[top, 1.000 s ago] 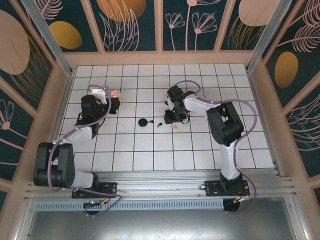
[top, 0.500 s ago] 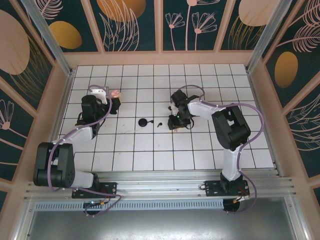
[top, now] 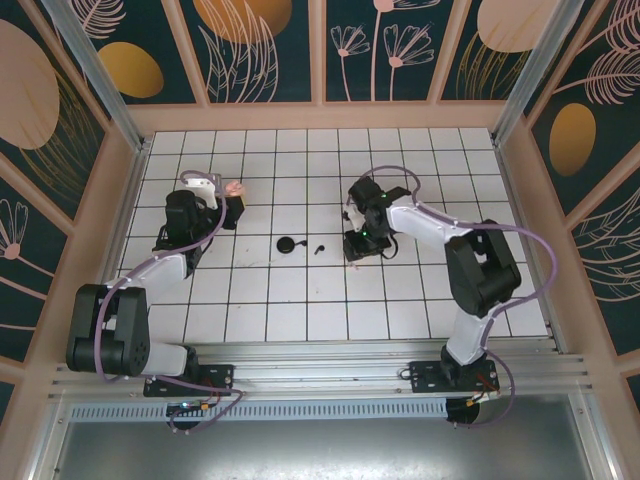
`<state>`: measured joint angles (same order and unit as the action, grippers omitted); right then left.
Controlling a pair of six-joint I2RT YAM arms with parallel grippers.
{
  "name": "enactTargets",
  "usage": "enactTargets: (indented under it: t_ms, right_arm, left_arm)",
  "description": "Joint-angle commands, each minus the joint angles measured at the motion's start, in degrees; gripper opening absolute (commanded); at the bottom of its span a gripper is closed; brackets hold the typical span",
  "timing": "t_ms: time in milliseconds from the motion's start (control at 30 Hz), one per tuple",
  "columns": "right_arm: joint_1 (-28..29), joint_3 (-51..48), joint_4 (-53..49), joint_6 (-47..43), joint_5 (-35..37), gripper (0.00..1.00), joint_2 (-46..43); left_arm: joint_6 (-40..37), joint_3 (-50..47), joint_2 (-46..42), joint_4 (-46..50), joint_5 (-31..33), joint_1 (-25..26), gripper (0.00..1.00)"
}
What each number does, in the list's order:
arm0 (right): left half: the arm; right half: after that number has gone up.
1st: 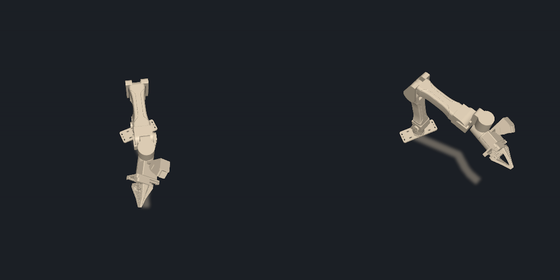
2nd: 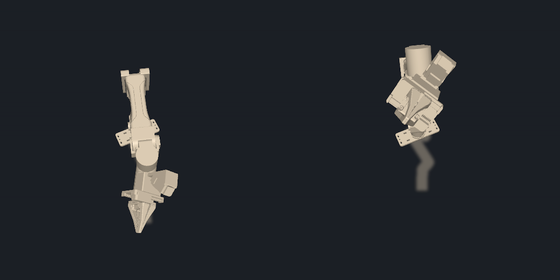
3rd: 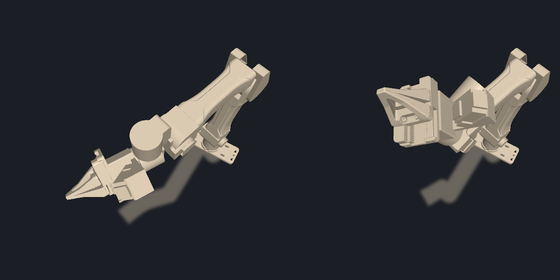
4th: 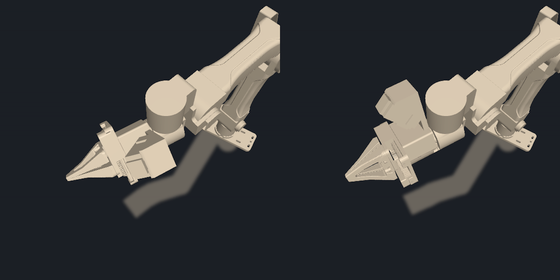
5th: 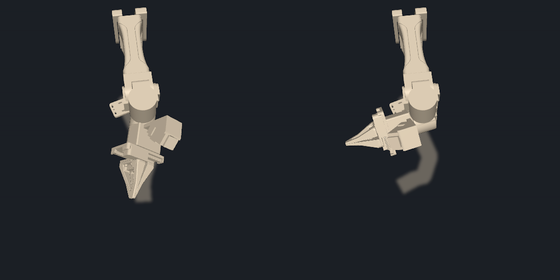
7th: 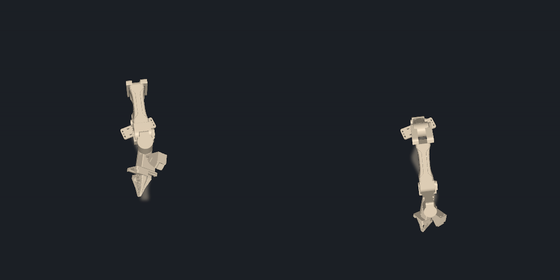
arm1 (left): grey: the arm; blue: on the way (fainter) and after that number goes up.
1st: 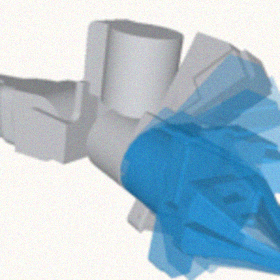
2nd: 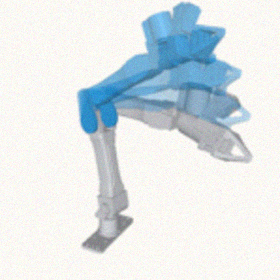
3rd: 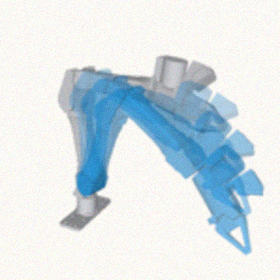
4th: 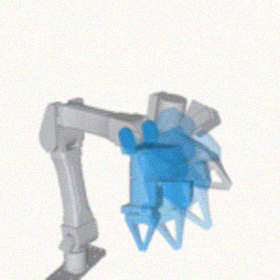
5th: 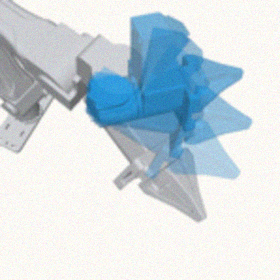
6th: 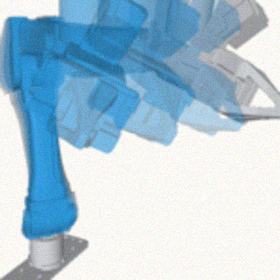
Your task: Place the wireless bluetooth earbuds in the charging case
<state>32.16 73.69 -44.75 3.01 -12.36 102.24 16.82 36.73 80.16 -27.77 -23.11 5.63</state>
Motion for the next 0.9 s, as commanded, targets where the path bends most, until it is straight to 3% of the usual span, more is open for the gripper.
enactTargets:
  t_ms: [0,200,600,867]
  right_arm:
    - [-0.47,4.50,-4.63,-3.52,5.40,0.33,-0.60]
    - [1.38,9.24,-10.70,-4.72,10.58,0.33,6.15]
    - [5.69,14.96,-11.44,-6.21,12.97,0.32,15.35]
    - [6.75,14.84,-12.64,-7.05,13.57,0.32,16.73]
  left_arm:
    - [-1.18,0.97,0.26,0.22,-0.28,0.61,0.05]
    - [-1.53,0.45,-0.09,-0.27,-0.70,1.16,0.05]
    - [-2.01,0.55,-0.48,0.19,-0.01,1.40,0.05]
    - [-2.04,0.43,-0.31,0.26,0.04,1.40,0.05]
